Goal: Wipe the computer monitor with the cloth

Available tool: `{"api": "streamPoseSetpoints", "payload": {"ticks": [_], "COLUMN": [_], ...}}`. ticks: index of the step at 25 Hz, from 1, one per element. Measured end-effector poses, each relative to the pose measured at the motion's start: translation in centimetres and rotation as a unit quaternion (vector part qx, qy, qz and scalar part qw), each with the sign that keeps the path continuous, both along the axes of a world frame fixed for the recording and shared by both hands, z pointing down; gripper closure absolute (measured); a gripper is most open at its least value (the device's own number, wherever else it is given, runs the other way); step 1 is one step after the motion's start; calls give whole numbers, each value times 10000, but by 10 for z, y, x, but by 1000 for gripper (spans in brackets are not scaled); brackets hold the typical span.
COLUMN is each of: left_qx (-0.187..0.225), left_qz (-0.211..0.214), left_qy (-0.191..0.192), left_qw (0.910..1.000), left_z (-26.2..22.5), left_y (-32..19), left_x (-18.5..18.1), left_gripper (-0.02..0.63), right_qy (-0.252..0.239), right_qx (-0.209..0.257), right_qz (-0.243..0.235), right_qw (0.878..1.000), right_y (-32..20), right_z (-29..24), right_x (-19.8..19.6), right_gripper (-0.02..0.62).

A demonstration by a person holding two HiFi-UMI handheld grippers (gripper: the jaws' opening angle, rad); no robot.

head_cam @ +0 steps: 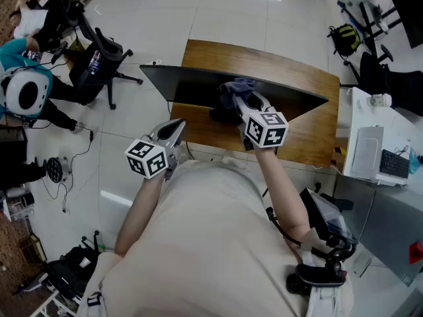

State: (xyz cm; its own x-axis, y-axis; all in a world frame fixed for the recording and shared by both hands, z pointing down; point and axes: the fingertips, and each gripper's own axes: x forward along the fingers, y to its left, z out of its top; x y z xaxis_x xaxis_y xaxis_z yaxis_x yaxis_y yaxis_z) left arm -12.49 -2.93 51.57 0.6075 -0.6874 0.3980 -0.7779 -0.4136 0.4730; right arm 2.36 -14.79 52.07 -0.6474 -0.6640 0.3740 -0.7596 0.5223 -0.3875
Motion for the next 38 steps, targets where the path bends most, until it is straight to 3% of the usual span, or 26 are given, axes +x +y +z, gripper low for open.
{"api": "streamPoseSetpoints", "payload": {"ticks": [10, 15, 21, 38], "left_qx": [-3, -124, -25, -48], "left_qz": [-30, 191, 1, 45], "left_qy": [-7, 49, -23, 42], "left_qw": [10000, 9997, 10000, 10000], "left_z": [2, 17, 2, 5], "left_y": [-4, -21, -15, -4], "left_x": [12, 78, 48, 49], "left_gripper": [607, 607, 607, 607], "right_qy": [-113, -41, -238, -194], "right_qx": [13, -96, -11, 44], "right_qz": [81, 348, 269, 648], "right_qw": [9999, 9993, 9994, 9977], "right_y": [-1, -6, -2, 4], "right_z": [3, 17, 11, 9], "right_x": [19, 93, 66, 98], "right_gripper": [474, 473, 473, 474]}}
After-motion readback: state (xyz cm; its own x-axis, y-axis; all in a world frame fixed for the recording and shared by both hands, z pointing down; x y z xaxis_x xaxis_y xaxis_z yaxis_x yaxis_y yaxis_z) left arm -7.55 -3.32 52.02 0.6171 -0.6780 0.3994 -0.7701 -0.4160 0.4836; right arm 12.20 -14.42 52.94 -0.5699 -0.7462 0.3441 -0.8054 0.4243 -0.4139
